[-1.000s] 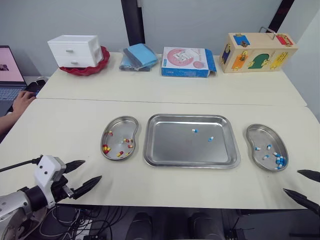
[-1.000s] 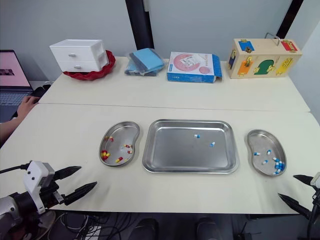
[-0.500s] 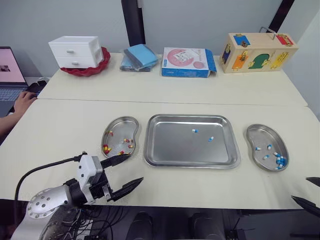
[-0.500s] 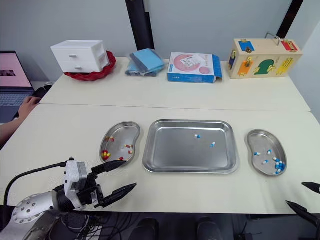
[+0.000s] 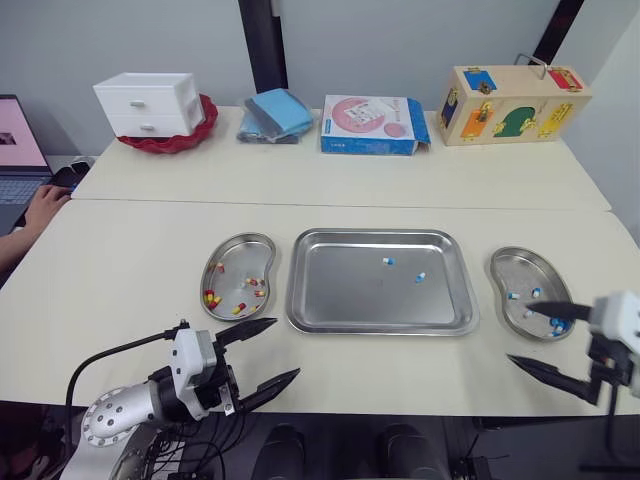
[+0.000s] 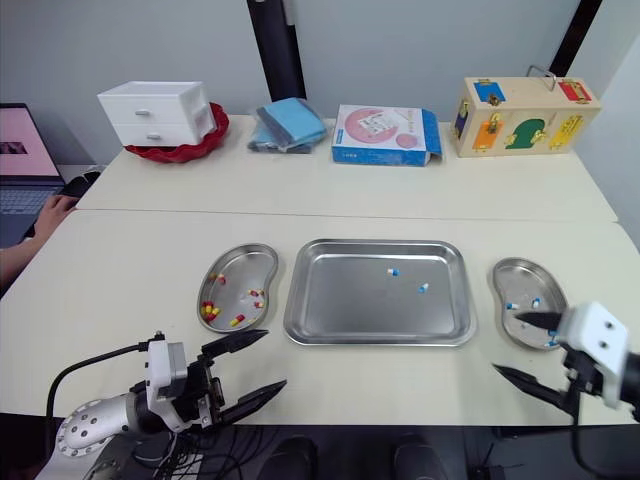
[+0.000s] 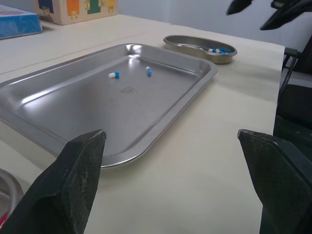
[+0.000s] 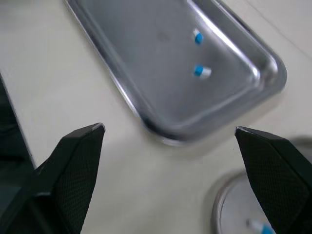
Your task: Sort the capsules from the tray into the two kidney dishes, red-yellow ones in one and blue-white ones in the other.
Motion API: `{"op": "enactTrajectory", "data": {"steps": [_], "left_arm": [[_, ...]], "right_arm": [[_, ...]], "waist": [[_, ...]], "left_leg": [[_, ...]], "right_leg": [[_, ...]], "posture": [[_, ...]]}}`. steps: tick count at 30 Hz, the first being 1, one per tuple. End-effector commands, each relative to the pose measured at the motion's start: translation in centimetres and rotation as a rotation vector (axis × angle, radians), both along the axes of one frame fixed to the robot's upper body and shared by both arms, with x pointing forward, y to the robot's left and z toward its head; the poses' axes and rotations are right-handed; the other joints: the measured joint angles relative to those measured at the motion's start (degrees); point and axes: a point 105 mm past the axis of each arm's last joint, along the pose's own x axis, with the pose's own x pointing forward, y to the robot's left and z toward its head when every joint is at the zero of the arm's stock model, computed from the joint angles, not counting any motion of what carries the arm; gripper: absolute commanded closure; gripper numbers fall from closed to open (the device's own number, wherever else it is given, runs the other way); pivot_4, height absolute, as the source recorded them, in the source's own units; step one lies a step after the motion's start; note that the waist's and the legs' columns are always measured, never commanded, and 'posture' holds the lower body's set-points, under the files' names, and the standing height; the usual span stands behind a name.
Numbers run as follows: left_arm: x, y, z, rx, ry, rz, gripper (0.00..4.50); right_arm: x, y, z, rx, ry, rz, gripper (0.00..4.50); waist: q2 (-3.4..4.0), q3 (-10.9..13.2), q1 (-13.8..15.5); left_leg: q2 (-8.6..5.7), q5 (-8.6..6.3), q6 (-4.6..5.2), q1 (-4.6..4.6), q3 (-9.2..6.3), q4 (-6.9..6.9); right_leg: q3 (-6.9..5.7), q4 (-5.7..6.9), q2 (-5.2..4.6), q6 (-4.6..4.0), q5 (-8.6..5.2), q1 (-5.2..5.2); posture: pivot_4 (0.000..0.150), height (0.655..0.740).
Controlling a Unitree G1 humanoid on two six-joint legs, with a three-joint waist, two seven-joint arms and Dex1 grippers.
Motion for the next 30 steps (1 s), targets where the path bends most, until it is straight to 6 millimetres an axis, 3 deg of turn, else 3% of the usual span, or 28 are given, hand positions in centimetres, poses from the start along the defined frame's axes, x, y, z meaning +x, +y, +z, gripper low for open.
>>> {"op": "enactTrajectory", "data": {"steps": [1,4,7,12,20,27,30], "left_arm": [[-0.1,-0.8,0.3,-0.012,-0.045,-0.02,0.03],[-0.1,-1.4,0.3,-0.015,-0.066,-0.032,0.0],[0.0,-1.6,0.3,-0.023,-0.073,-0.021,0.0],[0.3,-1.8,0.2,-0.025,-0.08,-0.012,0.0],[0.8,-2.1,0.1,-0.031,-0.092,-0.001,0.0],[1.1,-2.2,0.0,-0.035,-0.097,0.007,0.0],[1.0,-2.2,0.0,-0.038,-0.098,0.008,0.0]], "right_arm": [[2.1,2.5,0.1,0.014,-0.014,0.033,0.0],[4.7,4.4,-0.2,0.009,-0.031,0.06,0.38],[6.5,5.9,-0.7,-0.029,-0.027,0.094,1.31],[10.5,8.2,-1.5,-0.095,-0.04,0.113,1.31],[15.0,10.5,-3.2,-0.183,0.002,0.134,1.31],[16.4,11.1,-4.5,-0.182,0.074,0.131,1.31],[16.3,10.9,-5.1,-0.202,0.09,0.138,1.84]], "waist": [[-0.02,0.02,0.07],[-0.03,0.03,0.11],[-0.01,0.04,0.13],[0.03,0.05,-0.16],[0.05,0.06,-0.08],[0.06,0.07,-0.1],[0.08,0.06,-0.19]], "left_leg": [[0.0,0.0,0.0,0.0,-0.02,0.0],[0.0,0.0,0.0,-0.08,-0.05,0.01],[-0.01,0.0,0.0,-0.11,-0.05,0.01],[0.0,0.01,0.0,-0.13,-0.05,0.0],[0.0,0.01,0.0,-0.33,-0.06,-0.01],[0.0,0.01,0.0,-0.4,-0.05,-0.01],[0.01,0.01,0.0,-0.38,-0.05,-0.02]], "right_leg": [[-0.02,-0.01,0.0,0.0,0.0,0.01],[-0.05,-0.01,0.0,0.0,0.0,-0.06],[-0.05,0.0,0.0,-0.01,0.01,-0.1],[-0.06,0.04,0.0,-0.02,0.02,-0.18],[-0.07,0.11,-0.01,-0.03,0.03,-0.47],[-0.08,0.12,-0.01,-0.04,0.03,-0.54],[-0.08,0.14,-0.01,-0.04,0.03,-0.55]], "posture": [[0.15,0.74],[0.15,0.74],[0.15,0.74],[0.15,0.74],[0.15,0.74],[0.15,0.74],[0.15,0.74]]}}
